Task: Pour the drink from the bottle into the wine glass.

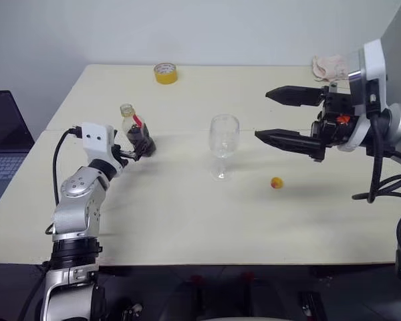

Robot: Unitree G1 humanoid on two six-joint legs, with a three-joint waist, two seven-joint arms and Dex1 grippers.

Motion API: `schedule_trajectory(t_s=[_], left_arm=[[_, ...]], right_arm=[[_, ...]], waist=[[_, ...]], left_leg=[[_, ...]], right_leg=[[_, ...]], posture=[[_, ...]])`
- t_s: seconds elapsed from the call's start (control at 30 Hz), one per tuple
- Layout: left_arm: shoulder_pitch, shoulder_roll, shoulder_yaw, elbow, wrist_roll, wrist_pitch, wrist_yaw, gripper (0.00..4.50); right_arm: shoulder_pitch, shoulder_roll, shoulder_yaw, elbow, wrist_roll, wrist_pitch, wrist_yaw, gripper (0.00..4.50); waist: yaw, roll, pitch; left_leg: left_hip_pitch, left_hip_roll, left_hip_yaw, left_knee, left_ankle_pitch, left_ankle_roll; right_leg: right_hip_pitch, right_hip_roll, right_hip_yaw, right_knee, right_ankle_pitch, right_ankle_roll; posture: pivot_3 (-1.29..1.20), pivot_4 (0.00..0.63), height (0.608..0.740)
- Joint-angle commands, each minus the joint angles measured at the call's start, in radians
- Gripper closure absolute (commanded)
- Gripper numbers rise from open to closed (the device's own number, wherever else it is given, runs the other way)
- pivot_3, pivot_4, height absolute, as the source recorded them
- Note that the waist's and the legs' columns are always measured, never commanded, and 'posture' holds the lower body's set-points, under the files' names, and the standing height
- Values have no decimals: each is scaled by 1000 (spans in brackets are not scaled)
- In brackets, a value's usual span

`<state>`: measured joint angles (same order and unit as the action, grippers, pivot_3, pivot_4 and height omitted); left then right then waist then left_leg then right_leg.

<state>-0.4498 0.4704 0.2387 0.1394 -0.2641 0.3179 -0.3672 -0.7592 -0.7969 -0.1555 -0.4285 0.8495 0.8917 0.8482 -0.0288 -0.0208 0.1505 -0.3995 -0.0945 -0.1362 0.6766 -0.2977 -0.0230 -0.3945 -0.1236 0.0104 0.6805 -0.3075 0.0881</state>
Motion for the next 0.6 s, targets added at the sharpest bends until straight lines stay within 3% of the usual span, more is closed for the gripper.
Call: schedule_trajectory(t_s=[0.03,0.6], left_arm=[[-48,-1,-15,33,17,-42,-9,0],[-190,-32,-51,310,61,-204,-44,0]], right_arm=[[-23,-7,-9,-31,21,-5,-10,36],[-10,-27,2,-50,12,8,-36,36]], waist=[[0,0,0],[0,-1,1]], left_leg=[[0,0,0,0,0,0],[0,0,0,0,0,0]], right_leg=[[0,0,0,0,0,0],[0,0,0,0,0,0]], posture=[[0,150,740],[0,150,740]])
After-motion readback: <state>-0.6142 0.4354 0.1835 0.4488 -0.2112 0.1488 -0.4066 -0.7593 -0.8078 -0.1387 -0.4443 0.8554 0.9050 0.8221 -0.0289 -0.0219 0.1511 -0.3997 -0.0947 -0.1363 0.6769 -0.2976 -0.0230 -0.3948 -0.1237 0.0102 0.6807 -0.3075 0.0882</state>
